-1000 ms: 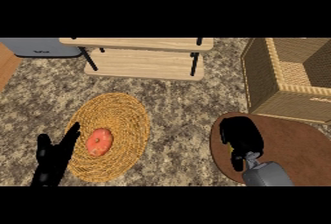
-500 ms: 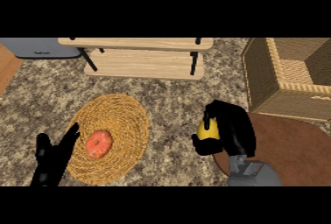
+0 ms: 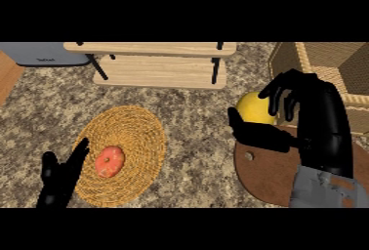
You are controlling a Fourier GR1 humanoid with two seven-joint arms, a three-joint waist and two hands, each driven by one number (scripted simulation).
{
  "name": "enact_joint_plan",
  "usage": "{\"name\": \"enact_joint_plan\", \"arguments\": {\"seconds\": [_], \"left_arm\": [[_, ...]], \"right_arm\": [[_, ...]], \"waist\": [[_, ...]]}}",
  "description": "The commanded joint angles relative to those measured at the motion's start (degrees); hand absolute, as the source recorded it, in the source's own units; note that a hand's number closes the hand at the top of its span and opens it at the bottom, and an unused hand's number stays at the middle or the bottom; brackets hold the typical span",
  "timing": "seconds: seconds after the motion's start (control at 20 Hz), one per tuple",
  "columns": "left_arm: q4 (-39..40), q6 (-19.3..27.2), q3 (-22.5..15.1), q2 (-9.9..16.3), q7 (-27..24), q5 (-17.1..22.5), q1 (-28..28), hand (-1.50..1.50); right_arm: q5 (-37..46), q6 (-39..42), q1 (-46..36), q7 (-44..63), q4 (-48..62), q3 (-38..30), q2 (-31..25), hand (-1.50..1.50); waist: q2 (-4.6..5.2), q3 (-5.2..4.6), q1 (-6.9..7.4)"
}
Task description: Pick the lemon from the cutting board and place it in the basket
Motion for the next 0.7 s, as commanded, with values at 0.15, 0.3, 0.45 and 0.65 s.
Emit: {"name": "enact_joint_plan", "arguments": {"seconds": [0.15,0.3,0.45,0.65], "left_arm": [[3.67,-0.67,0.84,0.35,0.10,-0.35,-0.97,0.00],[5.48,-1.49,1.00,-0.47,-0.62,0.56,-1.87,0.00],[1.36,-0.36,-0.05,-0.79,2.64,-0.63,-0.96,0.00],[2.19,-0.86,0.77,-0.48,2.20,-0.29,-0.68,0.00]], "right_arm": [[-4.79,9.22,-13.30,9.61,-3.98,-14.24,-6.06,1.50],[-7.90,8.73,-19.69,6.66,4.62,-20.52,-10.46,1.50],[-7.76,7.75,-21.13,5.87,8.96,-21.76,-12.64,1.50],[-13.11,8.51,-21.41,0.00,16.62,-28.86,-18.17,1.50]], "waist": [[0.42,-0.56,0.02],[0.60,-0.57,0.33],[0.54,-0.53,0.52],[0.64,-0.52,0.51]]}}
